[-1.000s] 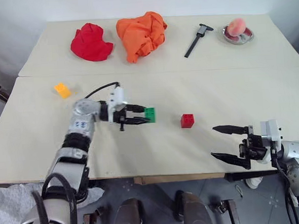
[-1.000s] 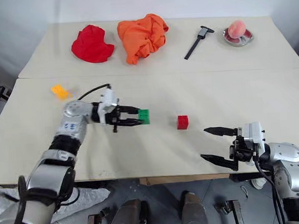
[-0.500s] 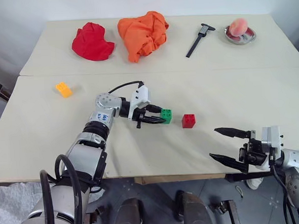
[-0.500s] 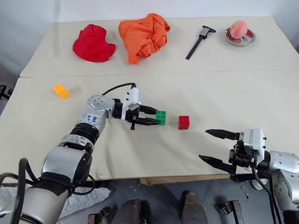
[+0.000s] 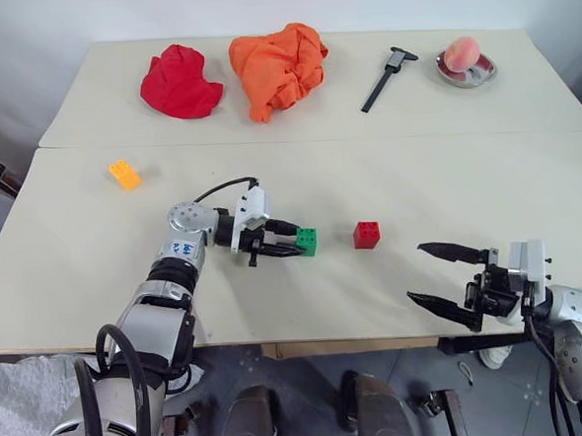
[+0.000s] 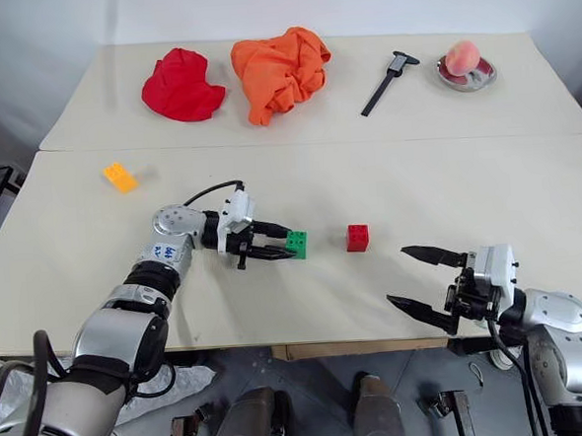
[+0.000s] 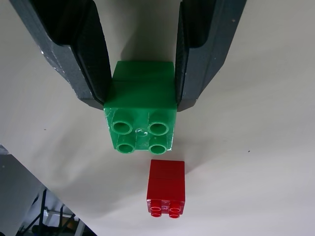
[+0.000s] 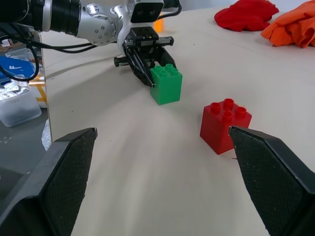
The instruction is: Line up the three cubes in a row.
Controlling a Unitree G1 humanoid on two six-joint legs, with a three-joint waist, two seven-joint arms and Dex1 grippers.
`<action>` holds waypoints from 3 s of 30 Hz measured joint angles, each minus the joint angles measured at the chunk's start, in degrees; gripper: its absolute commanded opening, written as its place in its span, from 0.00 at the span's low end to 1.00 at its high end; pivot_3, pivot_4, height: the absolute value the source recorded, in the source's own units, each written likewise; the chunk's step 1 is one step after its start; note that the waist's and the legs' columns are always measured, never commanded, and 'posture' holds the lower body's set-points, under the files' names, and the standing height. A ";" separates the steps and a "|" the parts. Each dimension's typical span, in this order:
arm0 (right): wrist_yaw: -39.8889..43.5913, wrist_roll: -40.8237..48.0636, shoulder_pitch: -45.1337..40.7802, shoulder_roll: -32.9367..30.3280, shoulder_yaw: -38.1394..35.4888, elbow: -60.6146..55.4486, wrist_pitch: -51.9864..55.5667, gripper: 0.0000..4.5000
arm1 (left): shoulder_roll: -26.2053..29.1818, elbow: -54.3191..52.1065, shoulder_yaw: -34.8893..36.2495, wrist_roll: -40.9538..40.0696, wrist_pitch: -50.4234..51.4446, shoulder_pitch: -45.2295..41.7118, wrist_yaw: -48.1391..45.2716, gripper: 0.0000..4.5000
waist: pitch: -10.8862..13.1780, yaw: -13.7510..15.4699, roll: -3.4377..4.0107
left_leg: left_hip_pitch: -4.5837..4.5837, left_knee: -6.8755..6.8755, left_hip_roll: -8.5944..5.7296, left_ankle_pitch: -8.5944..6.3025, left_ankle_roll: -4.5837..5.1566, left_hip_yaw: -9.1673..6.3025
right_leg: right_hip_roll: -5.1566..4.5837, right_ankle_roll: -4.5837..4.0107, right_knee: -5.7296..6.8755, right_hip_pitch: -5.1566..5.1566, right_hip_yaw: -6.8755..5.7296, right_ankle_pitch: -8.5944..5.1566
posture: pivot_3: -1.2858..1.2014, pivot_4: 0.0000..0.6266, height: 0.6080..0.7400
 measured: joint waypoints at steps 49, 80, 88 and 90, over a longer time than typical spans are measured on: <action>-2.27 3.36 -12.55 4.12 7.02 -6.64 8.97 1.00 | -1.69 -73.21 36.65 -18.84 21.19 63.45 61.38 0.99 | -0.16 -0.02 -0.15 | 0.12 0.42 0.24 -0.43 0.03 0.01 | 0.07 -0.09 0.16 0.07 0.26 0.03 | 0.52 0.24 1.00; -3.32 4.11 -12.63 4.28 9.36 -7.67 13.40 1.00 | 3.17 -21.22 27.81 -2.95 30.20 6.58 99.67 0.99 | -0.20 -0.02 -0.28 | 0.04 0.33 0.17 -0.40 -0.01 0.07 | 0.17 -0.05 0.01 0.06 0.19 0.04 | 0.52 0.24 1.00; -4.66 4.10 -10.94 4.37 9.38 -8.94 13.65 1.00 | 3.67 -12.87 27.37 -3.01 25.79 3.83 97.62 0.66 | -0.20 -0.10 -0.29 | 0.04 0.32 0.16 -0.40 -0.01 0.07 | 0.18 -0.05 0.02 0.06 0.19 0.04 | 0.52 0.24 1.00; -4.94 4.10 -10.71 4.41 9.38 -8.95 13.64 1.00 | 3.66 -12.80 27.13 -3.04 25.19 3.81 97.44 0.50 | -0.19 -0.10 -0.29 | 0.04 0.33 0.16 -0.40 -0.01 0.07 | 0.17 -0.04 0.02 0.06 0.19 0.04 | 0.52 0.24 1.00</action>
